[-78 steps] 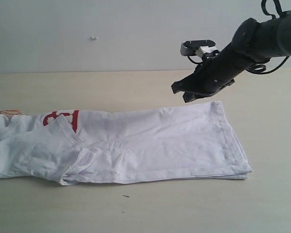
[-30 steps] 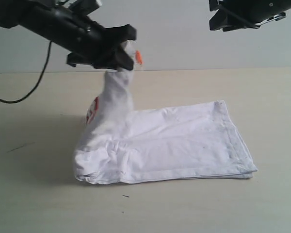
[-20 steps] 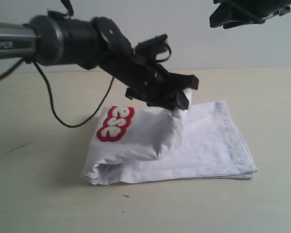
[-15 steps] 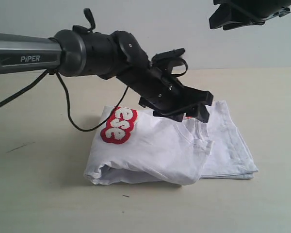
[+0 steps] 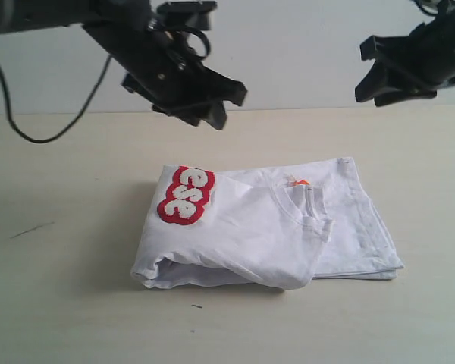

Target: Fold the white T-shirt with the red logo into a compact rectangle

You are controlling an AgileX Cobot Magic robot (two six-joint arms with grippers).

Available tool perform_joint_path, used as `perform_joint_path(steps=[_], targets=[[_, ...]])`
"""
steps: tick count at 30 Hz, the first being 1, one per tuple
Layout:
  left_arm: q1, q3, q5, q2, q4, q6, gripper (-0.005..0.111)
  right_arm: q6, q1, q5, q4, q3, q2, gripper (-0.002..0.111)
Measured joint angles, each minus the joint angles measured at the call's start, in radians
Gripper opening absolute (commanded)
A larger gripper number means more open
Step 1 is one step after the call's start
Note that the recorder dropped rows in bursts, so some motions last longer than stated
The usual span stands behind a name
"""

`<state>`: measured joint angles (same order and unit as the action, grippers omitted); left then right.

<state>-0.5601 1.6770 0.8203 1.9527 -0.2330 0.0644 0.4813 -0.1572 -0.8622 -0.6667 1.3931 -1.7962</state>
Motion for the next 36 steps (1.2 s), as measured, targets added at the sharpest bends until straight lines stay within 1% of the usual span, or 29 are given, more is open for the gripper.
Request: perform_joint_path(steps=[4,10,13,18,22,24,26,29,32,33,36], targets=[[0.086,-0.113,-0.034,-0.126,0.013,0.005,0.037,0.072,0.002,-0.012,-0.054,-0.024,-0.093,0.038],[0.197,-0.260,-0.052,-0.236,0.017,0.029,0.037,0.165,0.026,-0.033,-0.070,-0.027,-0.222,0.051],[0.240,-0.330,-0.091,-0.263,0.012,0.035,0.037,0.221,0.035,-0.046,-0.089,-0.027,-0.267,0.053],[0.266,-0.407,-0.167,-0.302,-0.003,0.044,0.037,0.275,0.064,-0.045,-0.110,-0.027,-0.317,0.053],[0.268,-0.421,-0.186,-0.313,-0.009,0.048,0.037,0.301,0.078,-0.030,-0.127,-0.027,-0.355,0.052],[0.268,-0.424,-0.191,-0.313,-0.011,0.048,0.037,0.309,0.084,-0.025,-0.129,-0.027,-0.370,0.049],[0.268,-0.424,-0.195,-0.313,-0.011,0.048,0.037,0.314,0.084,-0.023,-0.129,-0.027,-0.385,0.042],[0.268,-0.424,-0.198,-0.313,-0.011,0.051,0.036,0.315,0.084,-0.018,-0.129,-0.027,-0.392,0.025],[0.268,-0.424,-0.203,-0.313,-0.013,0.050,0.036,0.335,0.084,-0.020,-0.129,-0.027,-0.394,0.004],[0.268,-0.424,-0.203,-0.313,-0.013,0.050,0.036,0.348,0.084,-0.024,-0.129,-0.027,-0.394,0.000],[0.268,-0.424,-0.205,-0.313,-0.025,0.052,0.036,0.390,0.085,-0.056,-0.131,-0.024,-0.394,0.000]])
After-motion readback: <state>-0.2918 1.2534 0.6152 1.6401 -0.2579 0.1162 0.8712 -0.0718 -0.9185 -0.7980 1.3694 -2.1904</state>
